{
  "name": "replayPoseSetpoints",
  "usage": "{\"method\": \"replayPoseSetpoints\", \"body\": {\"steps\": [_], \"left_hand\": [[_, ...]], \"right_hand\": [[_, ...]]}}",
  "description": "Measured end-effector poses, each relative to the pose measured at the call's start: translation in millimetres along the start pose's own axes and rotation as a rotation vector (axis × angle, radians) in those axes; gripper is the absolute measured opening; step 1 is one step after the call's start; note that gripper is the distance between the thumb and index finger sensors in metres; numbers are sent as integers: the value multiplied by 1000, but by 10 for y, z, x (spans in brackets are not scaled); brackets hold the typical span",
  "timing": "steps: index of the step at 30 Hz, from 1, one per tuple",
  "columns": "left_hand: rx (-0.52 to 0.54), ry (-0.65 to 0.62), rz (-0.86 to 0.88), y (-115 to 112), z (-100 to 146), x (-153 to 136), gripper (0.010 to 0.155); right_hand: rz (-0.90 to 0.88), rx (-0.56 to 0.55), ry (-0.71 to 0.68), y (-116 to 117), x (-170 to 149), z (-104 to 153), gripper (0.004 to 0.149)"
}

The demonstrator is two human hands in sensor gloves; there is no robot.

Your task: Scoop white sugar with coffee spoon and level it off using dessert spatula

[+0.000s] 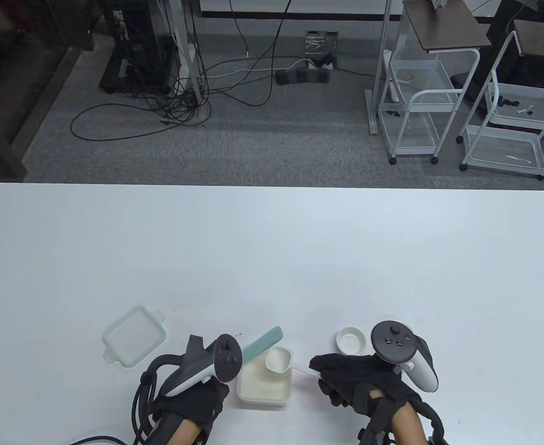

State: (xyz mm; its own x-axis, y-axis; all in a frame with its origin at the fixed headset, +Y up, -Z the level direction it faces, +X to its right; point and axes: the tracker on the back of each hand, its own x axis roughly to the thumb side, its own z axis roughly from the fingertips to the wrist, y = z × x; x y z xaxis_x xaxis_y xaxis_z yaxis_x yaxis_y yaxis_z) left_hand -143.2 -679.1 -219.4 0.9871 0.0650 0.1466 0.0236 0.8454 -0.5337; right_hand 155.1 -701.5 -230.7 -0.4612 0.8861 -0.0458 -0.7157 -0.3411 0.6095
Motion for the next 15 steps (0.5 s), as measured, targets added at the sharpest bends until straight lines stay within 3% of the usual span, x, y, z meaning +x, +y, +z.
{"method": "replayPoseSetpoints", "body": {"steps": [6, 8, 11, 15], "left_hand": [[51, -34, 97, 27, -17, -52, 52], [145, 5, 111, 57, -3, -89, 52], [254, 119, -5, 87, -20, -177, 52], [242, 187, -9, 40, -130, -313, 53]], "right_hand": [[-4, 0, -4, -2, 3, 1, 44], [-7, -4, -9, -9, 6, 5, 44], [-7, -7, -10, -10, 5, 7, 44], [-1, -6, -7, -4, 5, 4, 44]]}}
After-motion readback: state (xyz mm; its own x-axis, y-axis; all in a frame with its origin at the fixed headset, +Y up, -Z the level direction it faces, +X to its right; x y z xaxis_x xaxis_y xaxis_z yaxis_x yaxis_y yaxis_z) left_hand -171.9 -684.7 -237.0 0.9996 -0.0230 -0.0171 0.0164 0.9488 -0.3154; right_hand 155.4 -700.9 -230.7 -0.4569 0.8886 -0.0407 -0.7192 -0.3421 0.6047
